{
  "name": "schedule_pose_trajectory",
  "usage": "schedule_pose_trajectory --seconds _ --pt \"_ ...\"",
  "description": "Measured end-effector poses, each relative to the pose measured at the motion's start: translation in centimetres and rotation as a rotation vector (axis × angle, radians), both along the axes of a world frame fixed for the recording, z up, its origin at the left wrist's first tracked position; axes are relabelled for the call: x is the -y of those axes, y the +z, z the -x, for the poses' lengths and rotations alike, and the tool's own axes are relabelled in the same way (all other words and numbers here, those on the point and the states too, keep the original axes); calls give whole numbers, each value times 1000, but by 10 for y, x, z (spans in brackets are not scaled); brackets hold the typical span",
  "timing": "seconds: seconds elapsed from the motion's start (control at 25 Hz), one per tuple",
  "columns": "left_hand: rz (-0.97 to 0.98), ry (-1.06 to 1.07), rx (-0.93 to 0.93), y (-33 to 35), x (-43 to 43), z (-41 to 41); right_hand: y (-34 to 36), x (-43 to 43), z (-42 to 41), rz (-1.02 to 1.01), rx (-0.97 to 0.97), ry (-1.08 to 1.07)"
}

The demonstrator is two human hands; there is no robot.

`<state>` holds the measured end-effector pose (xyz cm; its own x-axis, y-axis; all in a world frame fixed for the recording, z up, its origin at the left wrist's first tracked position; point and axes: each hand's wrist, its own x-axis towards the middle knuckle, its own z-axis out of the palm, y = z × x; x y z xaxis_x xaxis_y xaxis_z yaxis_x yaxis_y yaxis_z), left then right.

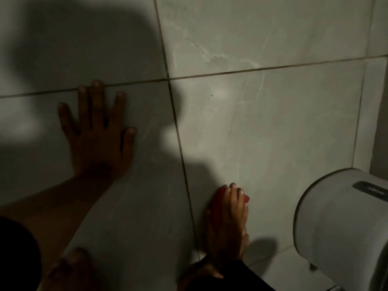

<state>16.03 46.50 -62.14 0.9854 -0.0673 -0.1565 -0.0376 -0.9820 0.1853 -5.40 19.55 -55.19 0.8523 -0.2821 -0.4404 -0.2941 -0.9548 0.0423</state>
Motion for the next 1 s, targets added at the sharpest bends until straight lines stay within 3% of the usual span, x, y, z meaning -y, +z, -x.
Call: schedule_pose_trajectory --seconds 0.08,0.24,0.4,0.52,0.64,0.68,0.72,0.8,0.88,1.0 --pt "-8 -4 -7 1 -1 1 5 -12 -19 -20 -46 -47" --pt "15 -4 13 -1 -3 1 -29 -57 -174 -215 303 316" --pt "10 0 39 -6 -3 2 -49 -57 -317 -225 464 367" --pt "6 0 53 -10 -7 3 -44 41 -319 -115 439 129" --pt "-2 -6 57 -12 -6 4 -23 117 -309 -63 423 -426" --pt "-12 -9 61 -12 -5 4 -24 112 -313 -41 420 -459" --pt "-14 -7 61 -12 -5 3 -28 91 -317 -22 446 -358" --pt "-10 -12 69 -9 -4 2 -38 24 -304 -89 525 77" --pt "-3 -10 65 -6 -5 3 -45 -38 -251 -228 413 480" --pt "15 -3 39 -1 -2 4 -38 -9 -212 -189 262 599"
